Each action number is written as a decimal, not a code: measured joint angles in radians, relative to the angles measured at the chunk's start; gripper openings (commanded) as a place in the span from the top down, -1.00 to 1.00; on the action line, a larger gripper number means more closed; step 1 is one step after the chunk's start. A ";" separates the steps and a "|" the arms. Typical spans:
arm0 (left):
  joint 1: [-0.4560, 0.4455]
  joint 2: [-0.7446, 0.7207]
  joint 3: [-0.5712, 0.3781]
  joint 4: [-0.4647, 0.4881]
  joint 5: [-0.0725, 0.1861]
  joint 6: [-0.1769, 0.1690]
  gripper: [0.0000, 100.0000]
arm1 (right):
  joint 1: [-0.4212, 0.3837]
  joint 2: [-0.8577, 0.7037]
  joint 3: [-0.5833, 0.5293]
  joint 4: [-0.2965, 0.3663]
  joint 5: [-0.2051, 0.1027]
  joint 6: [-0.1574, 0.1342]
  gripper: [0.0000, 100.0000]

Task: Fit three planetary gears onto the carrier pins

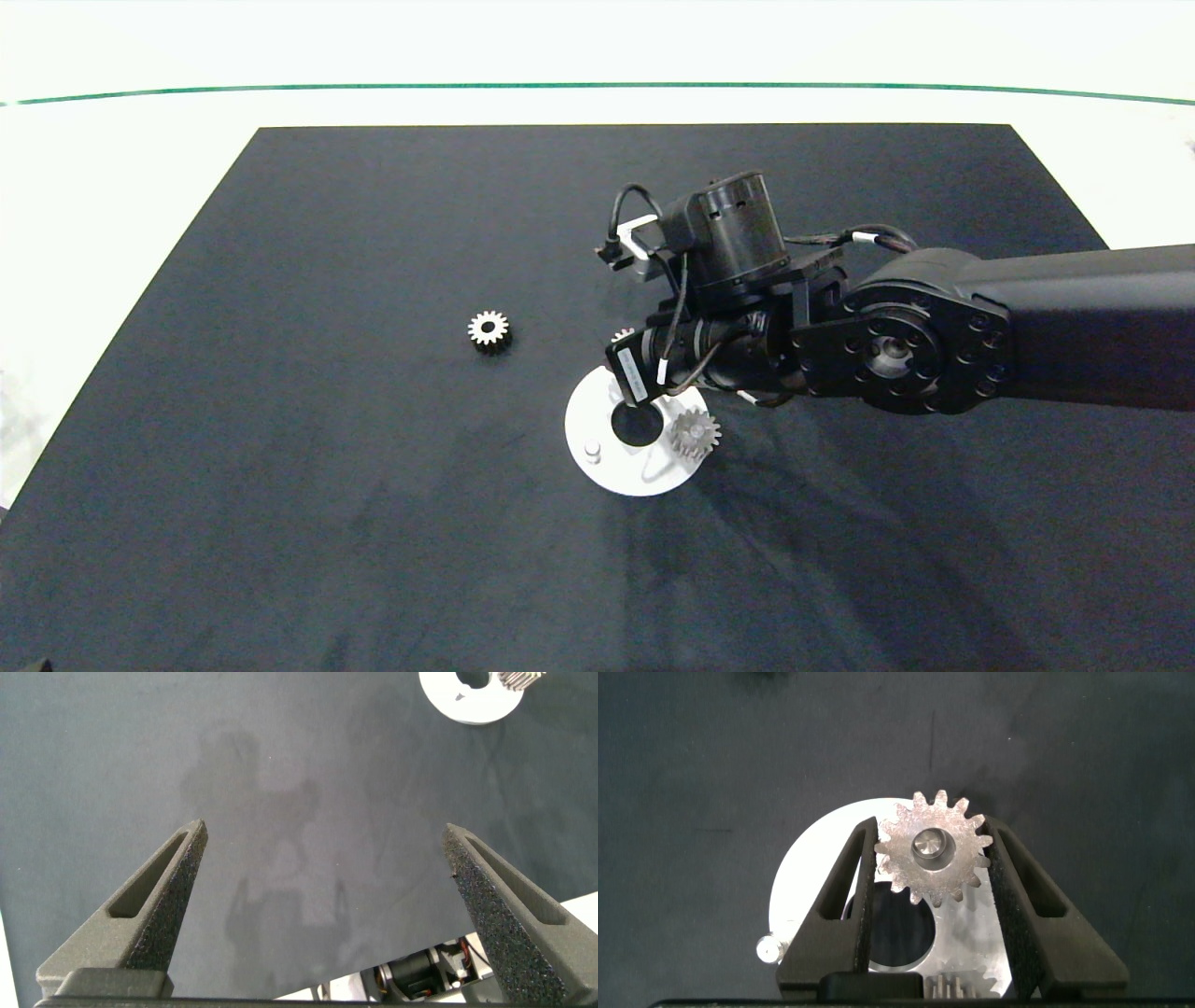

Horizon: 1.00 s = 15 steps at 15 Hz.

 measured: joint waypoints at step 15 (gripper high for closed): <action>0.000 0.001 0.001 0.001 0.000 0.000 -1.00 | 0.000 0.024 -0.076 0.113 -0.008 -0.027 -1.00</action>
